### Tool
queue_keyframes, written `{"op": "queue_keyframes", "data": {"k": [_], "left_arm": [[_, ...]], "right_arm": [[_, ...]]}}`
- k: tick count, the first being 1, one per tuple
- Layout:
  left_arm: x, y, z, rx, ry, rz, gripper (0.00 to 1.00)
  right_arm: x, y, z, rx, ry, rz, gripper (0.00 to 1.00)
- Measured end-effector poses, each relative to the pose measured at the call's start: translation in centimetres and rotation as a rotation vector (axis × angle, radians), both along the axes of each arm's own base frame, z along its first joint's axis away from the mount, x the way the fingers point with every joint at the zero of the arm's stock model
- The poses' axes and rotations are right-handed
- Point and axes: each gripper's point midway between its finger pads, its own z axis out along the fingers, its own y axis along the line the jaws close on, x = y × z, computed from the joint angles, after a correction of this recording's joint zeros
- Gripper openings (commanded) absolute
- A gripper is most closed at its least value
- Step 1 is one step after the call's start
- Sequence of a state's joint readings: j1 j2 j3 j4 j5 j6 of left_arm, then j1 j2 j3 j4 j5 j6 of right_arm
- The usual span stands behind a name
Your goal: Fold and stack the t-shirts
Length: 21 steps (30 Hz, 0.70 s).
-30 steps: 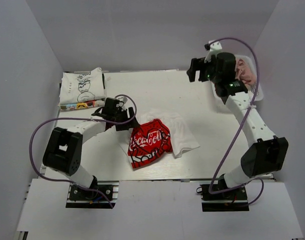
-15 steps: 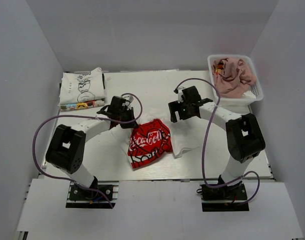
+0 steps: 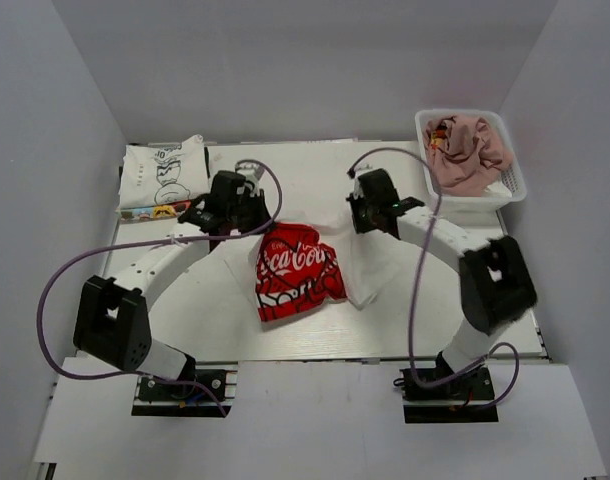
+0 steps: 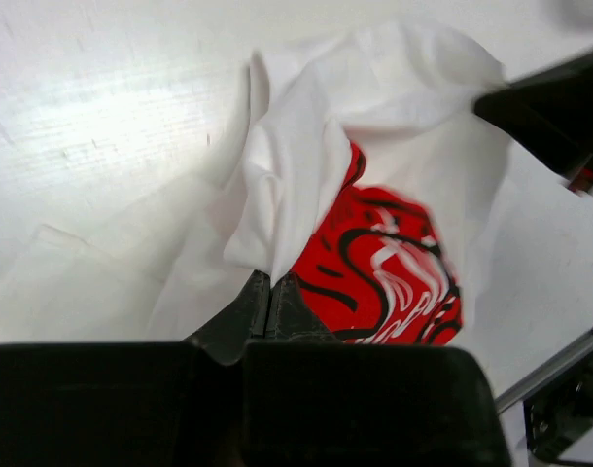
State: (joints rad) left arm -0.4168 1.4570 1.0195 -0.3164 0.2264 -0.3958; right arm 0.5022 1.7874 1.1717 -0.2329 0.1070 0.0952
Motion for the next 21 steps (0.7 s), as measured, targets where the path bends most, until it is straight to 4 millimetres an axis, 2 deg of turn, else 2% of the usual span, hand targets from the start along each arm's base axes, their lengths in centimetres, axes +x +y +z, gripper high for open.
{"op": "queue_keyframes", "data": {"k": [1, 3, 5, 7, 8, 9, 10, 12, 15, 17, 19, 21], "left_arm": [[0.5, 0.1, 1.2, 0.004, -0.024, 0.008, 0.0], [1.7, 0.3, 4.7, 0.003, -0.108, 0.031, 0.0], [2.3, 0.9, 9.4, -0.008, -0.218, 0.063, 0.0], [2.0, 2.0, 16.1, -0.044, -0.377, 0.103, 0.0], [1.5, 2.5, 19.2, -0.065, -0.452, 0.119, 0.0], [0.4, 3.2, 23.1, -0.103, -0.546, 0.13, 0.0], [-0.9, 3.9, 26.7, -0.14, -0.635, 0.136, 0.0], [-4.7, 5.0, 33.6, -0.223, -0.809, 0.122, 0.0], [-11.3, 6.9, 41.7, -0.338, -1.037, 0.074, 0.0], [-16.0, 7.8, 45.7, -0.395, -1.164, 0.01, 0.0], [-20.4, 8.4, 48.7, -0.438, -1.271, -0.071, 0.0], [-23.2, 8.5, 50.8, -0.461, -1.34, -0.136, 0.0]], "right_arm": [[0.1, 0.0, 1.7, 0.014, -0.035, -0.001, 0.0], [0.3, 0.1, 9.9, 0.1, -0.219, -0.01, 0.0], [-0.1, -0.3, 18.8, 0.192, -0.42, -0.022, 0.0], [-1.9, -1.7, 29.2, 0.306, -0.657, -0.031, 0.0], [-3.3, -2.4, 33.2, 0.355, -0.749, -0.027, 0.0], [-5.4, -3.2, 37.7, 0.419, -0.852, -0.002, 0.0], [-7.5, -3.9, 41.1, 0.464, -0.932, 0.027, 0.0], [-11.8, -4.3, 46.0, 0.545, -1.046, 0.126, 0.0], [-17.5, -5.0, 51.2, 0.623, -1.164, 0.266, 0.0], [-20.7, -5.1, 53.5, 0.663, -1.218, 0.362, 0.0], [-23.8, -5.4, 55.5, 0.695, -1.266, 0.449, 0.0], [-25.8, -5.5, 56.8, 0.715, -1.302, 0.509, 0.0]]}}
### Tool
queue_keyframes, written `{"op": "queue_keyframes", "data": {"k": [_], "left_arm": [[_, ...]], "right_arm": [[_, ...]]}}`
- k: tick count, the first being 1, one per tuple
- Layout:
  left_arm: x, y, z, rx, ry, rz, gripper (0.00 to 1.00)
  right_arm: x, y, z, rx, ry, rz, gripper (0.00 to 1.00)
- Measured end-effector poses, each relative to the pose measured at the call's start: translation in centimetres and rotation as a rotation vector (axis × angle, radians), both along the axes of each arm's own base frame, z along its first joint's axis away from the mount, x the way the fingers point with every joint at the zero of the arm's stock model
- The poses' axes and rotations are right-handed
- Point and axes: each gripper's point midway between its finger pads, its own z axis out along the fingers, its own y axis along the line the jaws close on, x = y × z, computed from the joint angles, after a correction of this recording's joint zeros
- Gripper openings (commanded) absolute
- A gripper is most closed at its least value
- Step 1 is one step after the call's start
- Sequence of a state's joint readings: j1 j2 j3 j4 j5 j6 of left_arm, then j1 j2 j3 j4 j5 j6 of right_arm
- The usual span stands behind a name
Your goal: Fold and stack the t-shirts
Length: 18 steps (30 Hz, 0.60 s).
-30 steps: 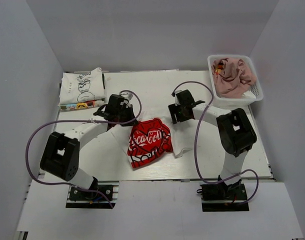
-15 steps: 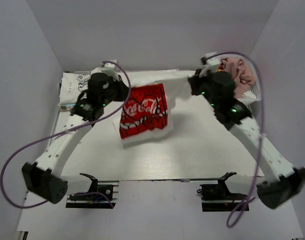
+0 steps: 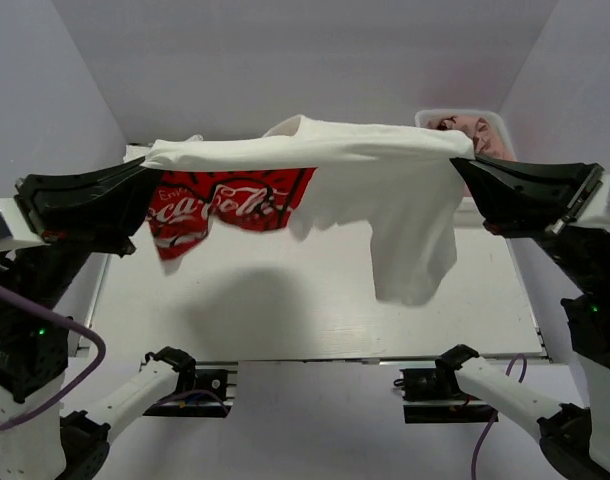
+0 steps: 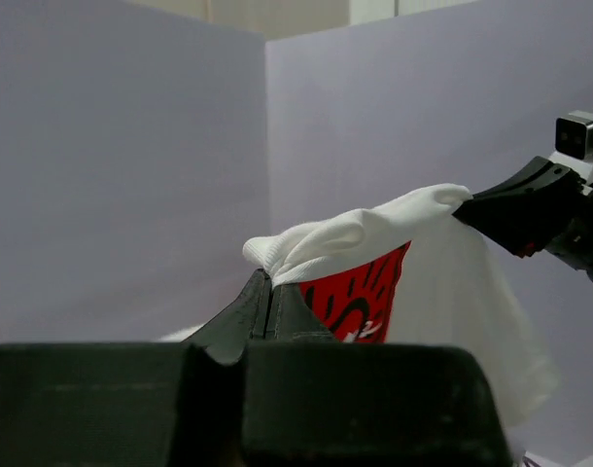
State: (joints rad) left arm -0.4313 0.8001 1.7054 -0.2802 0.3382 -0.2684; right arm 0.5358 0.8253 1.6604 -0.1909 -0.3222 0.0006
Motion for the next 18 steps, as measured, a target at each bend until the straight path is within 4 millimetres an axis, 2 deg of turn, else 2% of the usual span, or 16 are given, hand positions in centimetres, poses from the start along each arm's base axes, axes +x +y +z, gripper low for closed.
{"op": "queue_keyframes", "data": {"k": [1, 3, 5, 7, 8, 9, 10, 12, 13, 14, 16, 17, 18], "left_arm": [[-0.8, 0.0, 0.8, 0.005, -0.029, -0.015, 0.0], [-0.8, -0.4, 1.6, 0.015, -0.048, -0.032, 0.0], [1.1, -1.3, 1.8, 0.024, -0.032, -0.03, 0.0], [4.5, -2.4, 1.7, 0.028, 0.006, -0.01, 0.0], [6.9, -3.1, 1.2, 0.033, 0.037, 0.007, 0.0], [9.6, -3.9, 0.6, 0.036, 0.065, 0.027, 0.0], [12.4, -4.7, -0.4, 0.038, 0.099, 0.048, 0.0], [19.2, -6.8, -4.5, 0.065, 0.205, 0.096, 0.0], [22.7, -8.1, -7.6, 0.092, 0.273, 0.11, 0.04], [26.3, -9.4, -11.2, 0.123, 0.347, 0.121, 0.14], [32.4, -12.1, -19.9, 0.206, 0.507, 0.13, 0.56], [35.0, -13.3, -25.4, 0.25, 0.609, 0.128, 0.77], [36.9, -14.2, -31.7, 0.302, 0.729, 0.125, 1.0]], "right_arm": [[-0.7, -0.1, 0.5, 0.0, -0.02, 0.016, 0.0], [-1.4, -0.4, 1.2, 0.01, -0.042, 0.019, 0.0], [-1.0, -0.6, 1.3, 0.02, -0.036, -0.003, 0.0], [1.4, -0.7, 0.9, 0.038, 0.006, -0.07, 0.0], [3.2, -0.7, 0.2, 0.048, 0.04, -0.114, 0.0], [5.4, -0.8, -0.6, 0.069, 0.076, -0.175, 0.0], [8.1, -1.0, -2.4, 0.076, 0.141, -0.251, 0.0], [14.2, -1.0, -7.8, 0.074, 0.288, -0.411, 0.0], [17.3, -1.1, -11.9, 0.048, 0.389, -0.5, 0.0], [20.1, -1.3, -16.3, 0.015, 0.482, -0.586, 0.0], [23.9, -1.9, -26.3, -0.085, 0.682, -0.728, 0.0], [24.9, -2.6, -31.8, -0.15, 0.787, -0.794, 0.0], [25.2, -3.4, -37.0, -0.209, 0.889, -0.848, 0.0]]}}
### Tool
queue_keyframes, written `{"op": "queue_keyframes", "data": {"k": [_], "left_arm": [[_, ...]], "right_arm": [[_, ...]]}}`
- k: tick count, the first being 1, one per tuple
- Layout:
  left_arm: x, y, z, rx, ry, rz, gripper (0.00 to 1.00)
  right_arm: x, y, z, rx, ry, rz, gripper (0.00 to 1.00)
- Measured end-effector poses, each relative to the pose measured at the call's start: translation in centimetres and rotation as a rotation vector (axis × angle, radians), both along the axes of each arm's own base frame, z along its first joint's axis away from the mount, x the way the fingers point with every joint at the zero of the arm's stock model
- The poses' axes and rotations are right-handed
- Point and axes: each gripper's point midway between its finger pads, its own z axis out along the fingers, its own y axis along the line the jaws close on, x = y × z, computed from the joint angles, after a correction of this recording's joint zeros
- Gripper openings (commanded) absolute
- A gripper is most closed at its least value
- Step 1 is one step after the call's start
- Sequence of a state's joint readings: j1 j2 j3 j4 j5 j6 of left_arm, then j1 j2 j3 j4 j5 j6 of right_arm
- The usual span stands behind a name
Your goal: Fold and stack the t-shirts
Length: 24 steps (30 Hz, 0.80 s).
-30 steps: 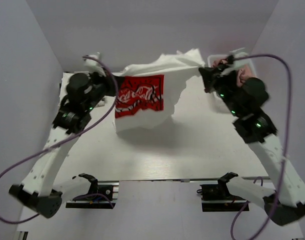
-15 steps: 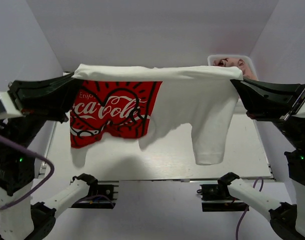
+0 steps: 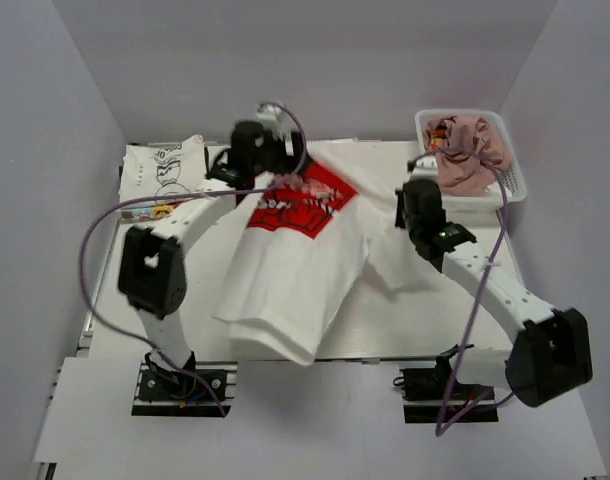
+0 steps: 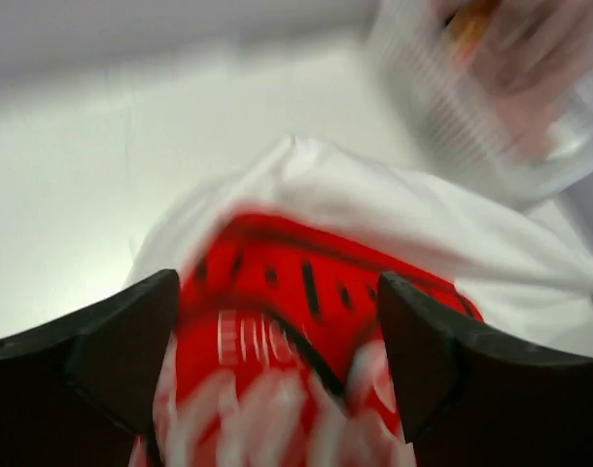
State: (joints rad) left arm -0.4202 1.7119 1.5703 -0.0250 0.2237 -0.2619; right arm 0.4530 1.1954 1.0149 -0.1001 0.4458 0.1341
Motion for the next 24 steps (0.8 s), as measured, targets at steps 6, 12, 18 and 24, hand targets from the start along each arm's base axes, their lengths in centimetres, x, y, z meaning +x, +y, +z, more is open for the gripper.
{"op": "queue_keyframes", "data": {"k": [6, 12, 18, 24], "left_arm": [[-2.3, 1.3, -25.5, 0.237, 0.575, 0.029, 1.0], [-4.2, 3.4, -20.4, 0.208, 0.505, 0.101, 1.0], [-9.4, 5.9, -17.0, 0.104, 0.447, 0.153, 1.0], [-14.1, 8.3, -27.1, 0.178, 0.715, 0.231, 1.0]], "right_arm": [[-3.5, -4.9, -14.8, -0.079, 0.41, -0.193, 0.81], [-2.3, -3.7, -12.3, -0.01, 0.336, -0.163, 0.9], [0.8, -0.8, -10.5, 0.048, 0.283, -0.062, 0.9], [5.8, 3.8, -12.9, 0.083, 0.349, 0.067, 0.9]]}}
